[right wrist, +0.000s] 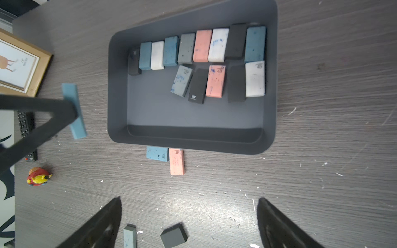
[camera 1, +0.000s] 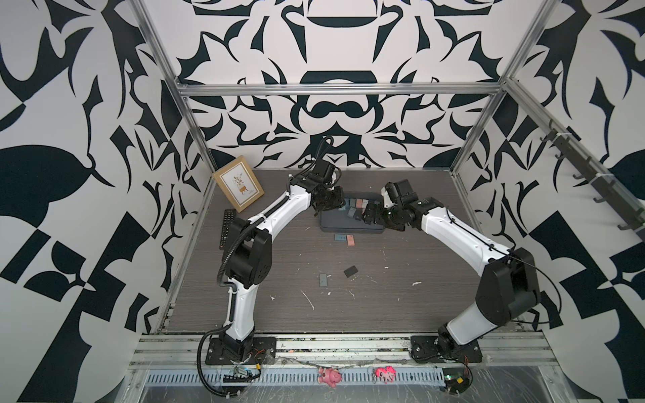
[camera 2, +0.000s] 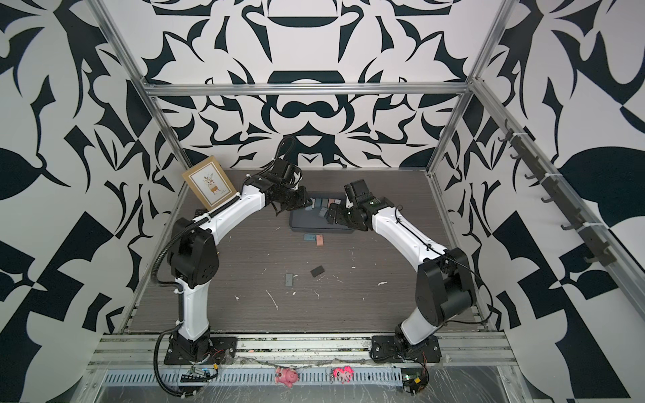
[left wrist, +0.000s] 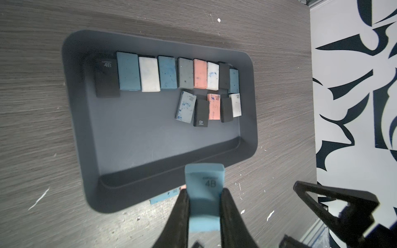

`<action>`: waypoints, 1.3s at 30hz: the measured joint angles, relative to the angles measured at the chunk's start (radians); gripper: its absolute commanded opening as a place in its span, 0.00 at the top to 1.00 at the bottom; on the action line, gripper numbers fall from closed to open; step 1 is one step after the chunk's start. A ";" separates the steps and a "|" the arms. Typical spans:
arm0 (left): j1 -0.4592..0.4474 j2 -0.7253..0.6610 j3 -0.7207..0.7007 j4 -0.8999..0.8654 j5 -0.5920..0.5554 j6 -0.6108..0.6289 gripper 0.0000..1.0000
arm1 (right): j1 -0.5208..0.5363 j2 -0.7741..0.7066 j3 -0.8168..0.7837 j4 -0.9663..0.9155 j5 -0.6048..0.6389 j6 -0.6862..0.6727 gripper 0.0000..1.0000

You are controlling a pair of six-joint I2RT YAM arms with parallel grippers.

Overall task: Put the eraser in the storage box
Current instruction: Place the eraser in the storage box.

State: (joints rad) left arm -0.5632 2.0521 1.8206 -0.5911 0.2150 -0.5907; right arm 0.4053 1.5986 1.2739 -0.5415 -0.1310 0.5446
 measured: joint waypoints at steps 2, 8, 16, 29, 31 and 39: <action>0.000 0.023 0.005 0.015 0.005 -0.013 0.81 | 0.000 0.007 -0.003 0.007 -0.004 0.002 0.01; 0.000 0.083 0.006 0.057 0.010 -0.042 0.81 | 0.000 0.037 -0.016 0.019 -0.010 0.001 0.01; 0.001 0.164 0.036 0.069 -0.021 -0.034 0.81 | 0.000 0.055 -0.030 0.038 -0.016 0.001 0.01; 0.002 0.286 0.140 0.024 -0.066 0.023 0.81 | 0.000 0.098 -0.034 0.051 -0.029 -0.003 0.01; 0.002 0.302 0.161 0.019 -0.076 0.034 0.81 | 0.000 0.098 -0.034 0.053 -0.030 -0.003 0.01; 0.002 0.336 0.204 -0.007 -0.115 0.095 0.80 | -0.001 0.098 -0.034 0.054 -0.031 -0.005 0.01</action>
State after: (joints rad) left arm -0.5613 2.3882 2.0243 -0.5983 0.1001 -0.4961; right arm 0.4046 1.6966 1.2404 -0.4877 -0.1616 0.5392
